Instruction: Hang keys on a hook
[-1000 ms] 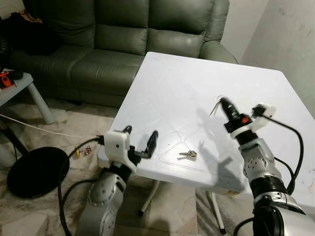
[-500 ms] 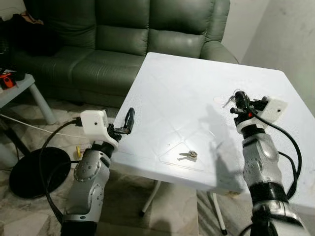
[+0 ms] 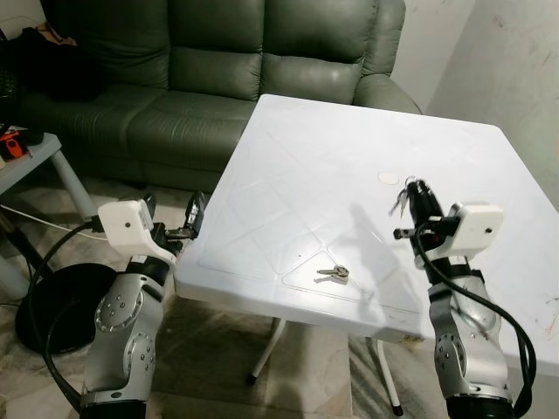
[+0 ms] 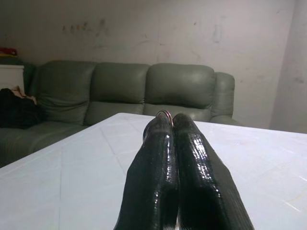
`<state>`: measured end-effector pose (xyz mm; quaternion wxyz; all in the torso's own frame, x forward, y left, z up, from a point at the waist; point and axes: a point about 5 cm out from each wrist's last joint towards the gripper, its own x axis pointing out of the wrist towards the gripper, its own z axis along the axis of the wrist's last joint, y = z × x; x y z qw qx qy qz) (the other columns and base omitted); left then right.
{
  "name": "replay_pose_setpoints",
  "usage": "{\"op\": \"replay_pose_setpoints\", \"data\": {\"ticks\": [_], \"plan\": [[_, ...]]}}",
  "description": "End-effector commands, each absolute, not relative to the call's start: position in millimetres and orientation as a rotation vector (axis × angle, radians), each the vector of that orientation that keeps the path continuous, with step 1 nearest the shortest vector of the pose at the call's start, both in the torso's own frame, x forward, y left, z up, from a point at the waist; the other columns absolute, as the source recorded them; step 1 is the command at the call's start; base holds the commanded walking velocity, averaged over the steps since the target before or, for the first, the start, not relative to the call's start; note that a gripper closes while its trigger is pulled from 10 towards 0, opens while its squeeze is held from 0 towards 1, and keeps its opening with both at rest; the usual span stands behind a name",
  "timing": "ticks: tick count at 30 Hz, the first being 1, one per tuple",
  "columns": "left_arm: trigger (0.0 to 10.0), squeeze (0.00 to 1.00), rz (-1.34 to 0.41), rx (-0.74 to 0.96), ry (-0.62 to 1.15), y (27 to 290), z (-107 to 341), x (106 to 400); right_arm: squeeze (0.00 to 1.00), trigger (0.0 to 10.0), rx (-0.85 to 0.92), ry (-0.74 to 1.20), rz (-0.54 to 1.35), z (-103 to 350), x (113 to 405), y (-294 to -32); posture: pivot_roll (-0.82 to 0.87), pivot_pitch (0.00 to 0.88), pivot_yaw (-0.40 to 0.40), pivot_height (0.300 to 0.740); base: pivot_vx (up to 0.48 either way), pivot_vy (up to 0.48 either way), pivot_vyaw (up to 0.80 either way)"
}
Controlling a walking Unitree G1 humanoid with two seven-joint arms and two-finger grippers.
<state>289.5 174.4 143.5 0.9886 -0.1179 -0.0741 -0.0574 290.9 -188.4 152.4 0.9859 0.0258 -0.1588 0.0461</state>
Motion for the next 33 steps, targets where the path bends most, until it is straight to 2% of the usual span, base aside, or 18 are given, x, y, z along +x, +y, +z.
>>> {"op": "replay_pose_setpoints", "data": {"ticks": [1,12,14,17,23,33], "plan": [[10.0,0.0,-0.14,-0.239,-0.144,169.5,143.0,294.2,0.0,10.0,0.031,-0.324,0.081,154.2,290.1,-190.5,-0.02,0.0,-0.049,0.715,0.0,0.0,0.0],[10.0,0.0,-0.131,-0.207,-0.159,171.8,148.7,313.2,0.0,10.0,-0.025,-0.2,0.074,142.4,299.8,-178.7,-0.02,0.0,-0.047,0.715,0.0,0.0,-0.08],[10.0,0.0,-0.123,-0.197,-0.171,170.2,153.0,321.6,0.0,10.0,-0.034,-0.191,0.104,142.5,304.4,-168.6,-0.02,0.0,-0.051,0.715,0.0,0.0,-0.79],[10.0,0.0,-0.126,-0.209,-0.17,166.3,153.0,322.4,0.0,10.0,-0.033,-0.187,0.102,142.7,306.2,-166.8,-0.01,0.0,-0.058,0.715,0.0,0.0,-0.79],[10.0,0.0,-0.174,-0.221,-0.129,153.1,140.4,313.4,0.0,10.0,-0.039,-0.173,0.102,139.5,306.8,-165.3,0.0,0.0,-0.058,0.715,0.0,0.0,-0.8],[10.0,0.0,-0.174,-0.232,-0.167,151.5,147.8,314.7,0.0,10.0,-0.031,-0.172,0.083,139.2,305.1,-166.6,-0.02,0.0,-0.049,0.715,0.0,0.0,-0.8]]}}
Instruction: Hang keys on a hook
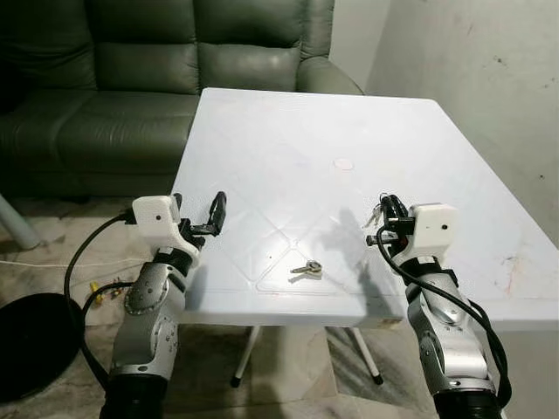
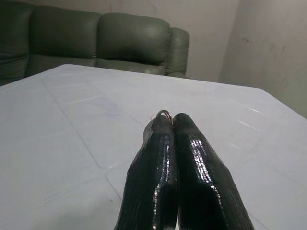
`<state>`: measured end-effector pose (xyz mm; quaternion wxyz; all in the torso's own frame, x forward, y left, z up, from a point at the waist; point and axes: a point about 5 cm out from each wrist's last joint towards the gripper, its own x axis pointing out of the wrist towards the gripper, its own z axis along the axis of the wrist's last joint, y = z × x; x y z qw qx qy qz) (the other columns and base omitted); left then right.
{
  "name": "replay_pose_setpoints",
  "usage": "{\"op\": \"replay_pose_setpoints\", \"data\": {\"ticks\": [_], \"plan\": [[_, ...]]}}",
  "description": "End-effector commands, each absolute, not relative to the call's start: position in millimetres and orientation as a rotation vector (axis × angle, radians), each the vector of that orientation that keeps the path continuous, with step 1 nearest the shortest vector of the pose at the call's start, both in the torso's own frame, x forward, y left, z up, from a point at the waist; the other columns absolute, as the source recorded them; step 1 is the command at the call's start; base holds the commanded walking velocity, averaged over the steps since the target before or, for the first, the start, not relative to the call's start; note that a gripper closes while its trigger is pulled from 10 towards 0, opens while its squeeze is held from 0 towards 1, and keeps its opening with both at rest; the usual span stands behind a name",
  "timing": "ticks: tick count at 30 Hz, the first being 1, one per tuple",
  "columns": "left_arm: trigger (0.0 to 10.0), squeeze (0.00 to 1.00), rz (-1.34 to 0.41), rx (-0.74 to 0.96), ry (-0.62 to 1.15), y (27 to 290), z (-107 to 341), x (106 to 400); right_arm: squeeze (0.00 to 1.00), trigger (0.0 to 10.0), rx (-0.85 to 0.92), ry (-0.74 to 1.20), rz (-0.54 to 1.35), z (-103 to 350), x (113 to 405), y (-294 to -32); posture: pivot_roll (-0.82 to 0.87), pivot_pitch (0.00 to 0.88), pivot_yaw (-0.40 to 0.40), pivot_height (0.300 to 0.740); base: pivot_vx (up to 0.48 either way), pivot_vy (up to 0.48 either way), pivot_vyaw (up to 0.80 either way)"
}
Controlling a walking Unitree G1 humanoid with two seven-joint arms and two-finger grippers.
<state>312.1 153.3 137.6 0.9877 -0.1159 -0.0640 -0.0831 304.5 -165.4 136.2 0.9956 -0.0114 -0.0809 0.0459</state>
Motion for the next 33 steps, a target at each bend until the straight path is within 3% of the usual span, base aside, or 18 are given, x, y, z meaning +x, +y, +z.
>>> {"op": "replay_pose_setpoints", "data": {"ticks": [1,12,17,33], "plan": [[10.0,0.0,-0.175,-0.22,-0.174,152.0,149.4,315.6,0.0,10.0,-0.03,-0.173,0.082,139.4,305.4,-166.6,-0.02,0.0,-0.048,0.715,0.0,0.0,-0.8],[10.0,0.0,-0.15,-0.229,-0.171,159.7,154.3,321.3,0.0,10.0,-0.022,-0.178,0.079,140.2,308.9,-162.4,0.0,0.0,-0.041,0.715,0.0,0.0,-0.8],[10.0,0.0,-0.12,-0.237,-0.173,161.6,155.5,322.5,0.0,10.0,-0.022,-0.184,0.093,141.0,309.8,-157.9,0.0,0.0,-0.048,0.715,0.0,0.288,-0.8],[10.0,0.0,-0.106,-0.259,-0.125,155.0,151.1,324.9,0.0,10.0,-0.043,-0.179,0.107,140.8,309.6,-160.7,-0.01,0.0,-0.058,0.715,0.0,0.0,-0.8]]}}
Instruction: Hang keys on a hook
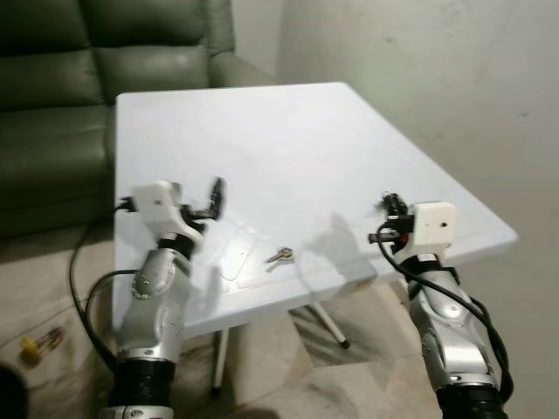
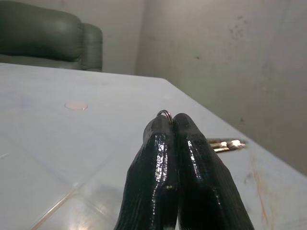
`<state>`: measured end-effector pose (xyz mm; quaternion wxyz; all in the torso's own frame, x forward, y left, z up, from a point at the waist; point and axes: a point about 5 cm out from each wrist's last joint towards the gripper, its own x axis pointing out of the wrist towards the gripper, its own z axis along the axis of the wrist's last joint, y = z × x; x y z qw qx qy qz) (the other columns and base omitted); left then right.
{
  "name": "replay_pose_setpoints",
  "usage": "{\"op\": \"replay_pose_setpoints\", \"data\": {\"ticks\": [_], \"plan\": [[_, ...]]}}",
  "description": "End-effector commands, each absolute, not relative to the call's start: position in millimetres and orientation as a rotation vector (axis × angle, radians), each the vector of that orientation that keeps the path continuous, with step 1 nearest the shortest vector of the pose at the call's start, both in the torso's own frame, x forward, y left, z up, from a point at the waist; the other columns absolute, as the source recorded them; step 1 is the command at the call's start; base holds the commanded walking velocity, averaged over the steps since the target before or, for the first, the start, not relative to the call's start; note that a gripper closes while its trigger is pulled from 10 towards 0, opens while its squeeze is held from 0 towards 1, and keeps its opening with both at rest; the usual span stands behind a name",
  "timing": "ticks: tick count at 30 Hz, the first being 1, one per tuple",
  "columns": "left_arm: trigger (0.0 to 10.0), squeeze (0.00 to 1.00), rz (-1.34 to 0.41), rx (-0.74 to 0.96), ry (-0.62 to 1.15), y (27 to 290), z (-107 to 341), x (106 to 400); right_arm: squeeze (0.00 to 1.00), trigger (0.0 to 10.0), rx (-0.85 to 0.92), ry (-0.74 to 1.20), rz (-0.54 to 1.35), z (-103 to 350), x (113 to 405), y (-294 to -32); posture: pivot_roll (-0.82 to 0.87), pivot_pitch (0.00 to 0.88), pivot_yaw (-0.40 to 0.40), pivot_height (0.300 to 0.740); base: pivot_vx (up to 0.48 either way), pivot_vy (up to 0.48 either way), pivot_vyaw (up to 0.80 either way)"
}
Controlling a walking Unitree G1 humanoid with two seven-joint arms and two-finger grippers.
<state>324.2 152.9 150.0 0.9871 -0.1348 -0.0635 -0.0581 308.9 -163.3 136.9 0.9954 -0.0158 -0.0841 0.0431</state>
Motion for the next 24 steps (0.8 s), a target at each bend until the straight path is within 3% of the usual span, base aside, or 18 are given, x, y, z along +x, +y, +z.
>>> {"op": "replay_pose_setpoints", "data": {"ticks": [1,24], "plan": [[10.0,0.0,-0.108,-0.255,-0.124,154.8,150.8,324.9,0.0,10.0,-0.044,-0.178,0.108,140.7,309.3,-160.7,-0.01,0.0,-0.059,0.715,0.0,0.0,-0.8],[10.0,0.0,-0.096,-0.211,-0.099,152.3,146.4,323.2,0.0,10.0,-0.04,-0.17,0.108,137.7,305.2,-161.5,-0.01,0.0,-0.051,0.715,0.0,0.0,-0.8]]}}
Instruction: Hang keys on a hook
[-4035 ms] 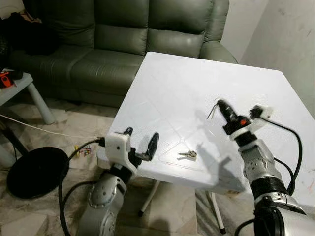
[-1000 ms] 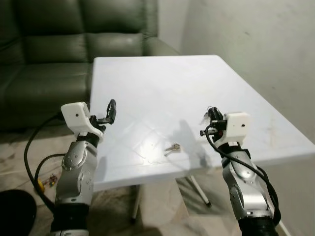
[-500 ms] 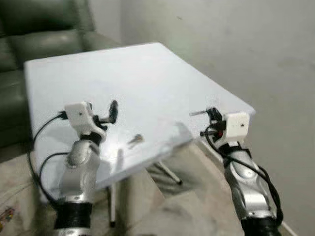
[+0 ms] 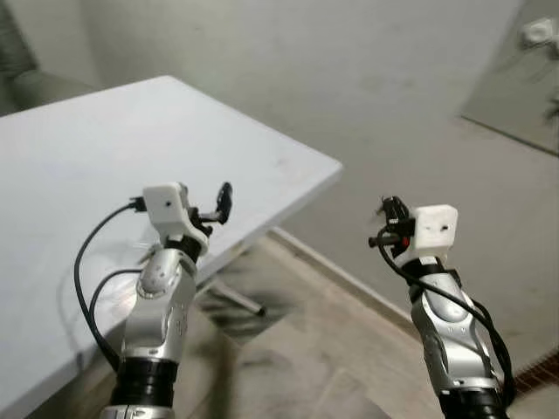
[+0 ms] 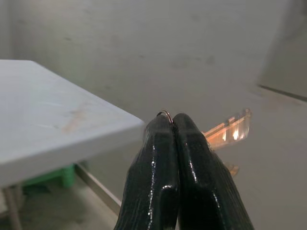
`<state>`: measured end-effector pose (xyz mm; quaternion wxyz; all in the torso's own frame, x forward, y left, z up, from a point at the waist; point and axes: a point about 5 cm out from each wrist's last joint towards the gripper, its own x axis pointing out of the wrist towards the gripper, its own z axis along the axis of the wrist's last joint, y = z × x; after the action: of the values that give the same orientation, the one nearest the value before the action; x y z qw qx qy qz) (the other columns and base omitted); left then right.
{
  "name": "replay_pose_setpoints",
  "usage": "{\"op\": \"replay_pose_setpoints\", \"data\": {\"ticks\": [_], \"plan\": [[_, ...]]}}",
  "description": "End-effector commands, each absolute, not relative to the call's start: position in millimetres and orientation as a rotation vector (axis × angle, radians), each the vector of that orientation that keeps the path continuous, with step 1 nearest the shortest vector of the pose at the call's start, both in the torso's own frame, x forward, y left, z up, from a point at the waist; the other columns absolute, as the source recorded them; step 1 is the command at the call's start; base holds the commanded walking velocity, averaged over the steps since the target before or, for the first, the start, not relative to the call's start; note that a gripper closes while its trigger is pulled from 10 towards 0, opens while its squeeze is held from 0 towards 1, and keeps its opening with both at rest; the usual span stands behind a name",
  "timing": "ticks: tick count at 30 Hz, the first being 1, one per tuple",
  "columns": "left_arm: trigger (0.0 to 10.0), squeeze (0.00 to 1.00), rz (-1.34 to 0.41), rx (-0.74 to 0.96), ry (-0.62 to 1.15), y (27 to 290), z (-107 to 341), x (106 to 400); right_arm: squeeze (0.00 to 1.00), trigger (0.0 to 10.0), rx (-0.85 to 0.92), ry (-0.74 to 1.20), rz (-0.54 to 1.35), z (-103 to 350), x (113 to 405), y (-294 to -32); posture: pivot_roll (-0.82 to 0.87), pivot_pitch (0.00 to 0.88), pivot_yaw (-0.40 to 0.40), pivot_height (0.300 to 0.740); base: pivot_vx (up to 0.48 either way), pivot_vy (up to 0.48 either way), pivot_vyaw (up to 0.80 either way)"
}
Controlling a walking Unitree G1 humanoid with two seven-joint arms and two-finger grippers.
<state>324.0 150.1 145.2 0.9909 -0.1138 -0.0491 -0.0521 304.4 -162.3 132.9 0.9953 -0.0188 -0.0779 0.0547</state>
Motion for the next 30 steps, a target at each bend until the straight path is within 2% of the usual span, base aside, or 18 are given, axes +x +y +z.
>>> {"op": "replay_pose_setpoints", "data": {"ticks": [1,7,30], "plan": [[10.0,0.0,-0.096,-0.206,-0.097,152.3,145.8,322.8,0.0,10.0,-0.038,-0.169,0.109,137.4,305.0,-161.0,-0.01,0.0,-0.051,0.715,0.0,0.0,-0.8],[10.0,0.0,-0.093,-0.208,-0.089,151.6,144.5,321.3,0.0,10.0,-0.022,-0.182,0.11,138.8,305.0,-159.0,0.0,0.0,-0.054,0.715,0.0,0.0,-0.78],[10.0,0.0,-0.105,-0.254,-0.072,144.5,141.1,317.3,0.0,10.0,-0.028,-0.169,0.11,137.9,303.8,-162.3,0.0,0.0,-0.065,0.715,0.0,0.0,0.0]]}}
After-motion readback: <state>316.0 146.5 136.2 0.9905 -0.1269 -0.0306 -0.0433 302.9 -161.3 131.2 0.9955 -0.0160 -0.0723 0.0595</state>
